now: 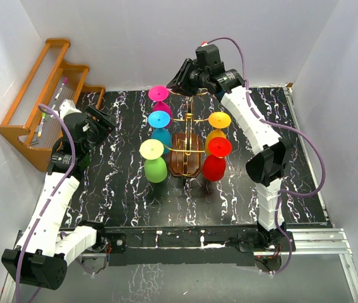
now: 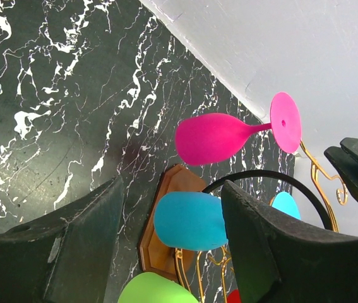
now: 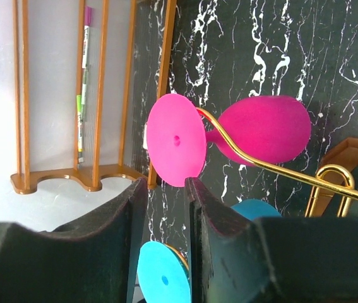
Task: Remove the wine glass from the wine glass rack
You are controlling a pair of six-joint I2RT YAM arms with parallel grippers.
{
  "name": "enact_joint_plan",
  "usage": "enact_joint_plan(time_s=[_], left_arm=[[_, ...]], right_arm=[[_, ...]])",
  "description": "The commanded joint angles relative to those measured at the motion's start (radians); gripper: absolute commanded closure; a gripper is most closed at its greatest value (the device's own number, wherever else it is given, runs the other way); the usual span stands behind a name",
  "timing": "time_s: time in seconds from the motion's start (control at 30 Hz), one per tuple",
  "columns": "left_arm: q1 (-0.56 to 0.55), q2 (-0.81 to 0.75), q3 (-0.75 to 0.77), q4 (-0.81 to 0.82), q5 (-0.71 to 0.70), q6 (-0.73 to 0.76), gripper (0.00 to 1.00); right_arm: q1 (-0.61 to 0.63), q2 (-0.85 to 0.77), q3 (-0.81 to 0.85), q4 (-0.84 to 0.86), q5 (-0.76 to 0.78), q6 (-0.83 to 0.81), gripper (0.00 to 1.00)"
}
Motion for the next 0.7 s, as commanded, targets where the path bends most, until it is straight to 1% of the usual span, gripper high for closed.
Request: enact_joint_plan(time_s=[0.0, 0.23, 0.43, 0.67], left_arm=[[-0.002, -0.022, 0.030, -0.008, -0.010, -0.006, 0.39], [-0.001, -0.025, 0.028, -0.013, -0.018, -0.005, 0.39], [-0.002, -0.028, 0.020, -0.013, -0.024, -0.006, 0.39], [-0.001, -0.033, 0.012, -0.013, -0.029, -0.010, 0.39]], right_arm=[[0.009, 0.012, 0.000, 0.018, 0.033, -0.030, 0.66], [0.011, 0.029, 0.001, 0.017, 0.043, -0.030, 0.66], [0.015, 0.036, -0.011, 0.011, 0.059, -0.065, 0.66], [0.017, 0.032, -0.044, 0.056, 0.051, -0.071, 0.66]])
